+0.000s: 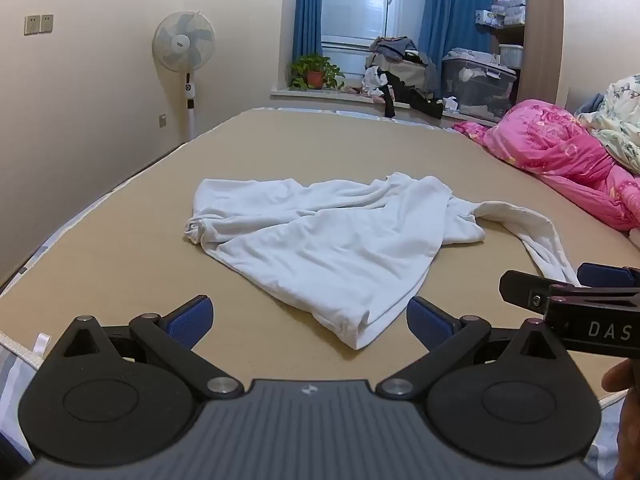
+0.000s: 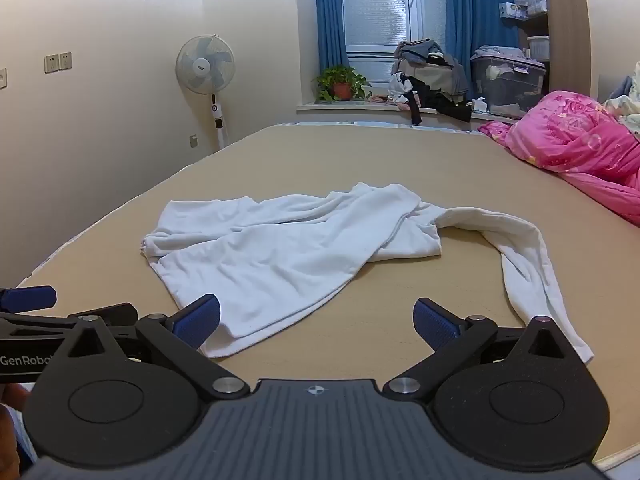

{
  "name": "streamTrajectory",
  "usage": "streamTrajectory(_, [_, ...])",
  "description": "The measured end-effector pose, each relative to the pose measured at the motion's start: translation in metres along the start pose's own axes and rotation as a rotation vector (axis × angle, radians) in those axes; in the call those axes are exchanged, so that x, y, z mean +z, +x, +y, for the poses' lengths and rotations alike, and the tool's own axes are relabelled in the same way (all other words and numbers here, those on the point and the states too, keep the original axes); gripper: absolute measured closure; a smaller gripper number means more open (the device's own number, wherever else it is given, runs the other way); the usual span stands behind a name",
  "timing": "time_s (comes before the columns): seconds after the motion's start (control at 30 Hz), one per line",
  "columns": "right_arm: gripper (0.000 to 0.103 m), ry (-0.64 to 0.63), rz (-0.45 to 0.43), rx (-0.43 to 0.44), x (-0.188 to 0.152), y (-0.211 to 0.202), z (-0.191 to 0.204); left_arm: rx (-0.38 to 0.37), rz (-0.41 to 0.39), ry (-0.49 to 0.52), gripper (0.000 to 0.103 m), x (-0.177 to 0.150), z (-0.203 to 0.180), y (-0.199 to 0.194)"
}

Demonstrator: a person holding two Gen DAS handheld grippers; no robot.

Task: Fold small clothes
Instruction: 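Move both grippers toward the crumpled white shirt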

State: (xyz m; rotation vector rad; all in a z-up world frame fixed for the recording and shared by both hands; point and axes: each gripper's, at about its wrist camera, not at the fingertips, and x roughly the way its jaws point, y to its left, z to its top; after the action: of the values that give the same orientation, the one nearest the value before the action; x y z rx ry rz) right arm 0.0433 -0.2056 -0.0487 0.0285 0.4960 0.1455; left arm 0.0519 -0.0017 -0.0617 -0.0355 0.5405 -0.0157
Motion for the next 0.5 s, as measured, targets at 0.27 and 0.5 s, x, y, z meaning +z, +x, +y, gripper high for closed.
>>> streamTrajectory(0.27, [0.005, -0.004, 0.002, 0.004, 0.001, 0.002, 0.002, -0.006, 0.000, -0.003, 0.000, 0.002, 0.000, -0.006])
streamTrajectory(0.5, [0.012, -0.028, 0.000, -0.002, 0.000, 0.001, 0.010, -0.023, -0.008, 0.008, 0.000, 0.004, -0.005, -0.013])
